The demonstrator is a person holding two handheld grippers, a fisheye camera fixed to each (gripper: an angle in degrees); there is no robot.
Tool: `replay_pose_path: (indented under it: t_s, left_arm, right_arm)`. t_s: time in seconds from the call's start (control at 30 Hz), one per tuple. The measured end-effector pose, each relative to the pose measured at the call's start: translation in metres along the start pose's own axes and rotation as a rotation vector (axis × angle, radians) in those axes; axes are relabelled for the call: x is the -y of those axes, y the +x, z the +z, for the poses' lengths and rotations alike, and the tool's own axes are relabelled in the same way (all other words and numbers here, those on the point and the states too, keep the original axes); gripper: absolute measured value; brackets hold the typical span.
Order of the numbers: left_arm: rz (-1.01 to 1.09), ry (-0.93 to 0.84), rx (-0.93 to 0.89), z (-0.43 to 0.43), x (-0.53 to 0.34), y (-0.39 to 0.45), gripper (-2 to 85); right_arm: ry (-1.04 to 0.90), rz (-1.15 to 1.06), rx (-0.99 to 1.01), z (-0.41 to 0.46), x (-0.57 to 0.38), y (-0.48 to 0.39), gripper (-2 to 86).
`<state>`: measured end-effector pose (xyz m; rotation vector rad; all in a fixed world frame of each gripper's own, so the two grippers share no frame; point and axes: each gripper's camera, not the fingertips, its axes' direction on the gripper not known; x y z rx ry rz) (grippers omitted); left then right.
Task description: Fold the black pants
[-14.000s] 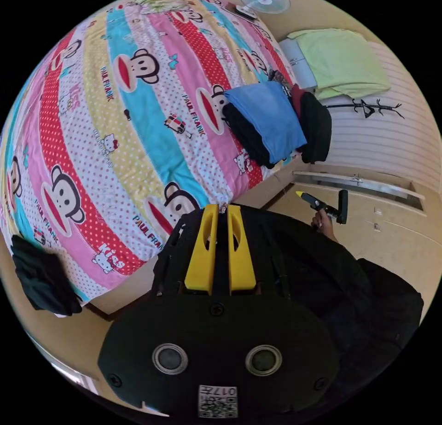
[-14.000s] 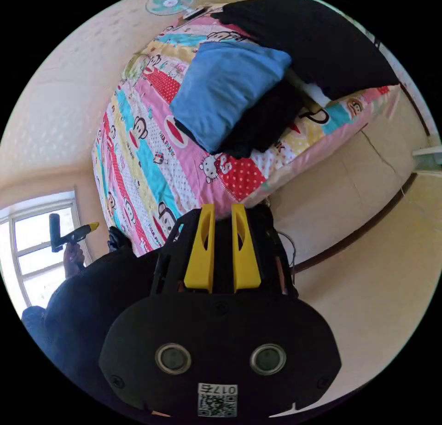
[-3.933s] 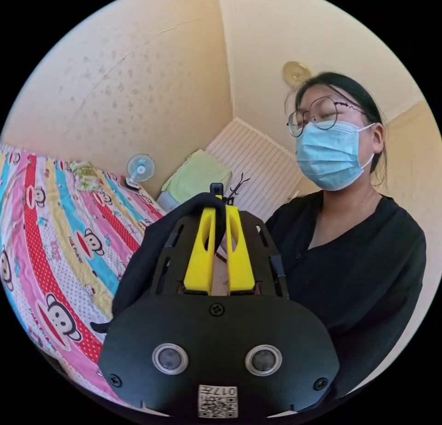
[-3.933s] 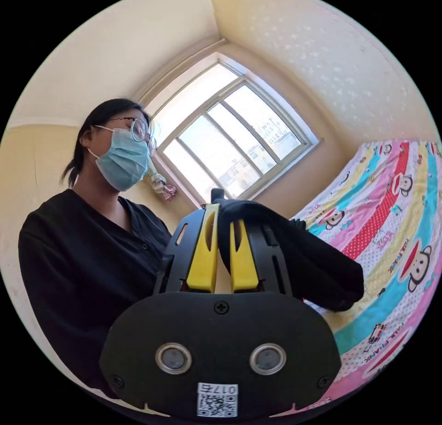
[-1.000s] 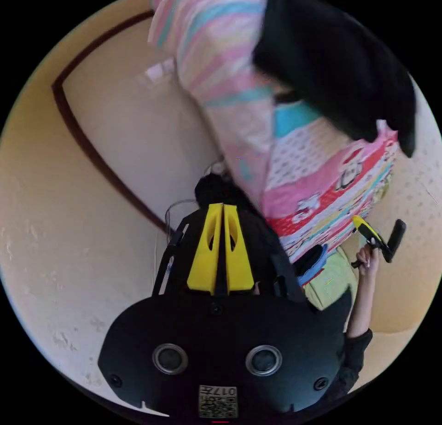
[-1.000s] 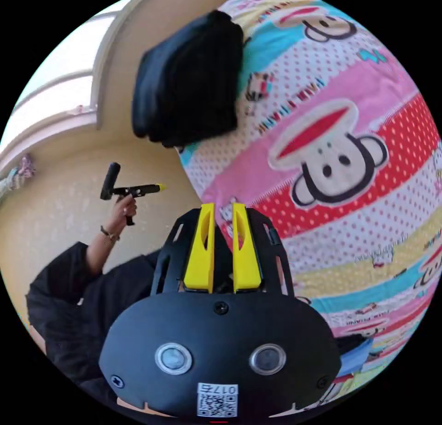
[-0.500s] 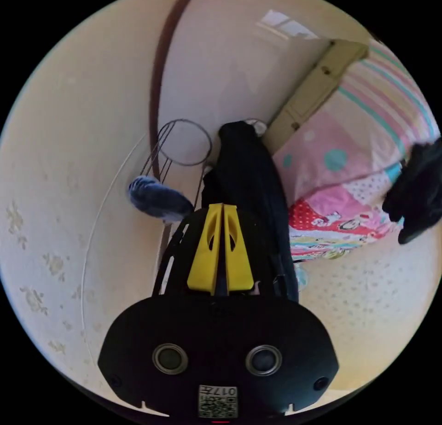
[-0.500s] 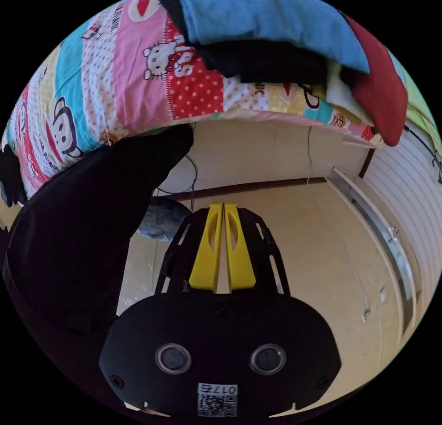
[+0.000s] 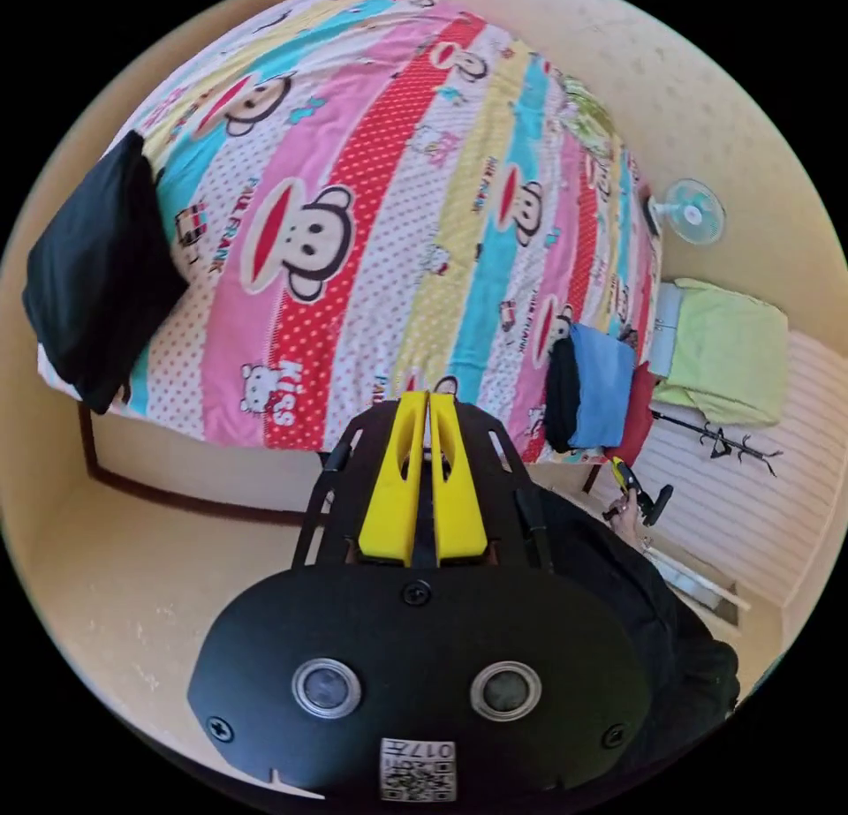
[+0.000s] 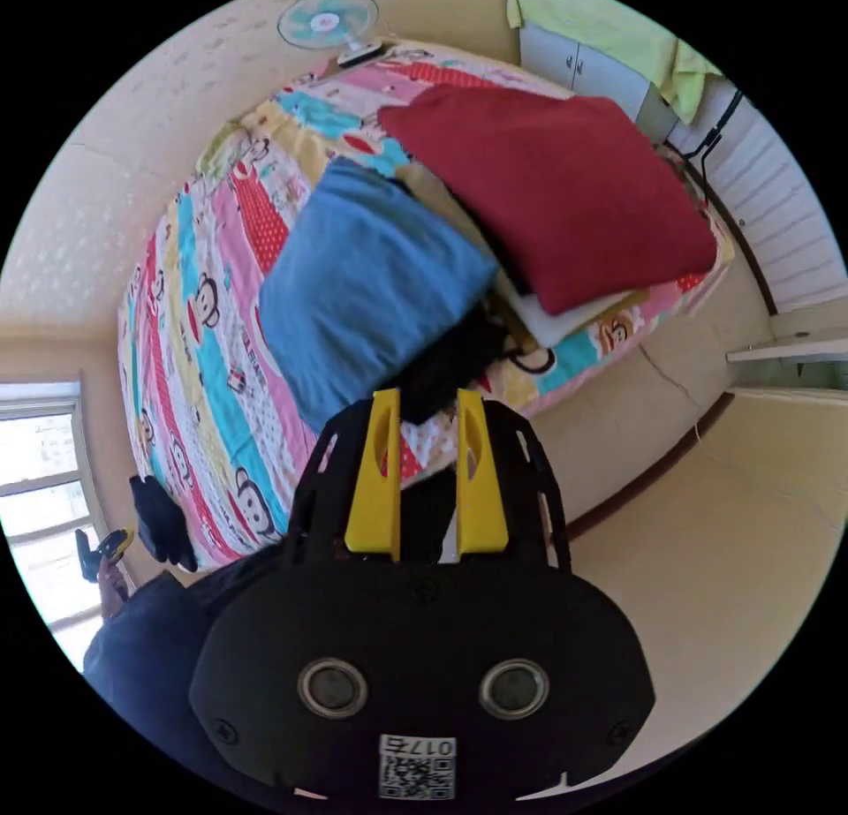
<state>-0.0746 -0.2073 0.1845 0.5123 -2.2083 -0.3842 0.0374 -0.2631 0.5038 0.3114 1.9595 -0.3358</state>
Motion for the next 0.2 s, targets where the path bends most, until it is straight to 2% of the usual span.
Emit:
replay_pose_path:
  t_s: [0.1,0.2]
  left_arm:
    - [0.146,0.043,0.002,0.043,-0.033,0.067,-0.6]
    - [0.251,0.028,0.051,0.084,-0.061,0.111,-0.6]
  right_arm:
    - [0.053,-0.06,-0.01,-0.022,0.025,-0.002,11.4]
    - [-0.023,-0.044,-0.017,-0.011,0.041,0.012,11.8]
